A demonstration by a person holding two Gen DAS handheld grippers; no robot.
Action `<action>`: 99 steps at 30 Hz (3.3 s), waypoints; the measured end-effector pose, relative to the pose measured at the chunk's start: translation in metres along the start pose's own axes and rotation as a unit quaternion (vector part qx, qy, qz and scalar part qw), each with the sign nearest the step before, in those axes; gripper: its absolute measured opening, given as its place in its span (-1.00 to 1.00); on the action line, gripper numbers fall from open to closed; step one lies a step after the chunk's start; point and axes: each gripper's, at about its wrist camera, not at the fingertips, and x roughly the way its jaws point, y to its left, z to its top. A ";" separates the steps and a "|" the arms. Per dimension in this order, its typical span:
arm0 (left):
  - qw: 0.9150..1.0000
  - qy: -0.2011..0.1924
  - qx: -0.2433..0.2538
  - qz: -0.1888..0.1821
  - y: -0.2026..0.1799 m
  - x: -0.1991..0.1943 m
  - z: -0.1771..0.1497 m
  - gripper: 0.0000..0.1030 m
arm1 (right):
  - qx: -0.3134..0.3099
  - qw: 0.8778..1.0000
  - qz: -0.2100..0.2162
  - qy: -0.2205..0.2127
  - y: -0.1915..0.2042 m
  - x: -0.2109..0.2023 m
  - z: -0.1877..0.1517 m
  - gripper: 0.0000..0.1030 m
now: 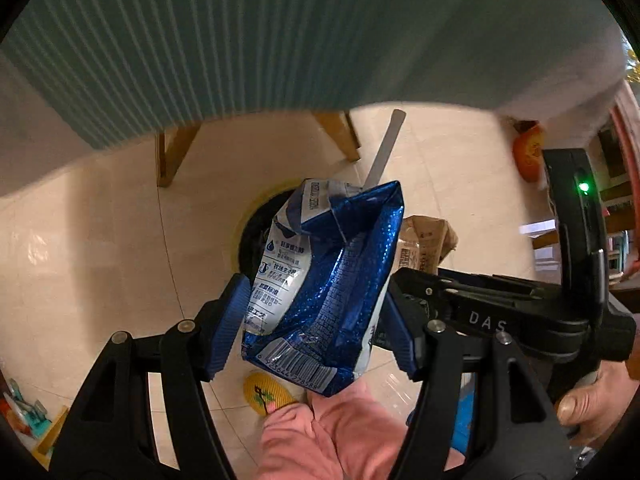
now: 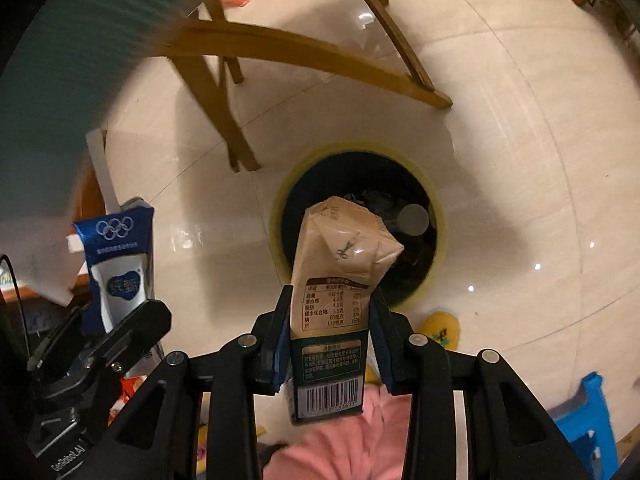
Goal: Collect trash
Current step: 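Open both tools over the bin, dropping the carton and snack box, then raise both tools back over the table toward the tissue and yellow wrapper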
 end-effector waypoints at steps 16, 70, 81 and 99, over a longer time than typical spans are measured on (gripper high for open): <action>0.999 0.004 -0.017 0.030 0.023 0.057 -0.012 0.54 | 0.009 0.999 -0.010 -0.043 -0.006 0.059 -0.003 0.14; 0.966 -0.254 0.048 -0.007 -0.052 -0.463 0.071 0.55 | -0.076 0.938 0.010 -0.339 0.197 -0.459 -0.090 0.14; 0.970 -0.242 0.004 0.020 -0.057 -0.421 0.174 0.55 | -0.118 0.942 0.021 -0.313 0.183 -0.454 0.053 0.14; 0.979 -0.155 -0.118 0.064 -0.093 -0.296 0.372 0.55 | -0.185 0.958 0.035 -0.219 0.114 -0.440 0.336 0.14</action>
